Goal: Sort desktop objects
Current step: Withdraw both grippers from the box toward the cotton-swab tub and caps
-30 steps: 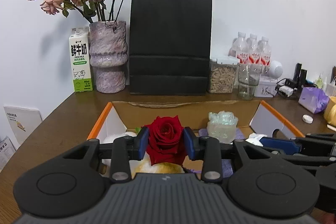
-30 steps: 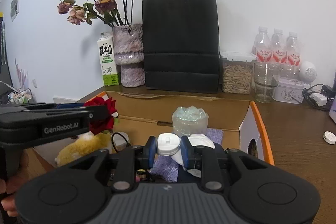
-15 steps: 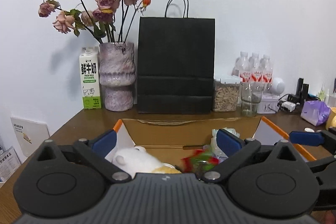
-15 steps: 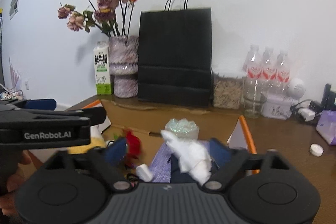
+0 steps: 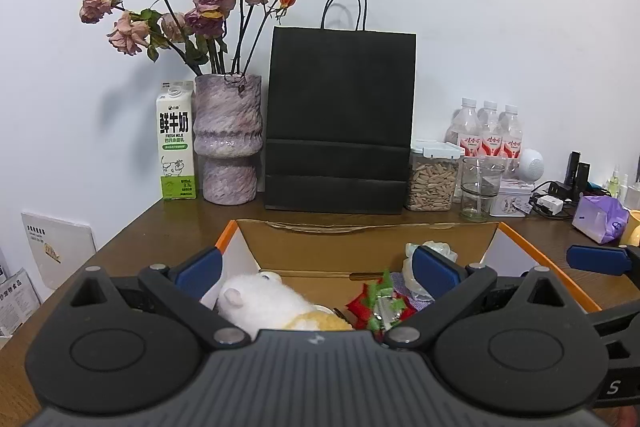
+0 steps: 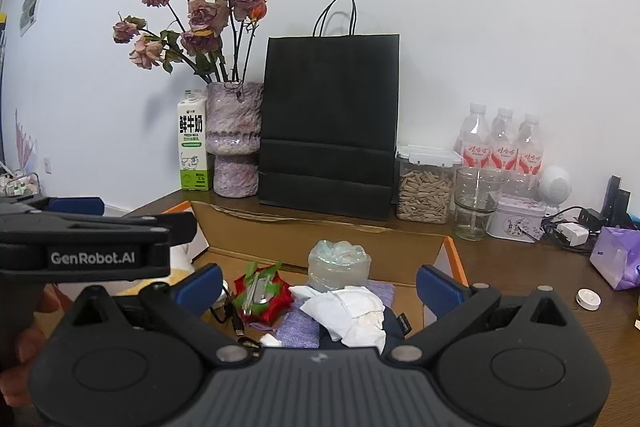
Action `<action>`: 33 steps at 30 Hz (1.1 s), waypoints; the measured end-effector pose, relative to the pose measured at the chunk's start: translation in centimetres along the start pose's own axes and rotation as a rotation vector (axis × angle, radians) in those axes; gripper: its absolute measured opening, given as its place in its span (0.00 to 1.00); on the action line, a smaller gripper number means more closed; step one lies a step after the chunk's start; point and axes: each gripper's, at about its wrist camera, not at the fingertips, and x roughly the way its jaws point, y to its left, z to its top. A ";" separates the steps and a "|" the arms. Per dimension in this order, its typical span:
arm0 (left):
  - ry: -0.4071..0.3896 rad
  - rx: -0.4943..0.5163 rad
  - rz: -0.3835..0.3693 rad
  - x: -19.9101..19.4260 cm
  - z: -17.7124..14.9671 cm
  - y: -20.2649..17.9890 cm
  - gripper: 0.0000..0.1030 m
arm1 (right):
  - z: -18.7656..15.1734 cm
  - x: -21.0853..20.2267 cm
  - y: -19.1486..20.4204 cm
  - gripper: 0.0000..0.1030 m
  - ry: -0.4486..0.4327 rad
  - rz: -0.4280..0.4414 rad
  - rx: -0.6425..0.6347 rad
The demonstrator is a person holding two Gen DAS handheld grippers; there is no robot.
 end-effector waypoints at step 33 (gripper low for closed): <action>0.114 0.022 0.033 -8.5 -2.6 3.3 1.00 | -3.7 -8.1 3.6 1.00 0.160 0.106 -0.171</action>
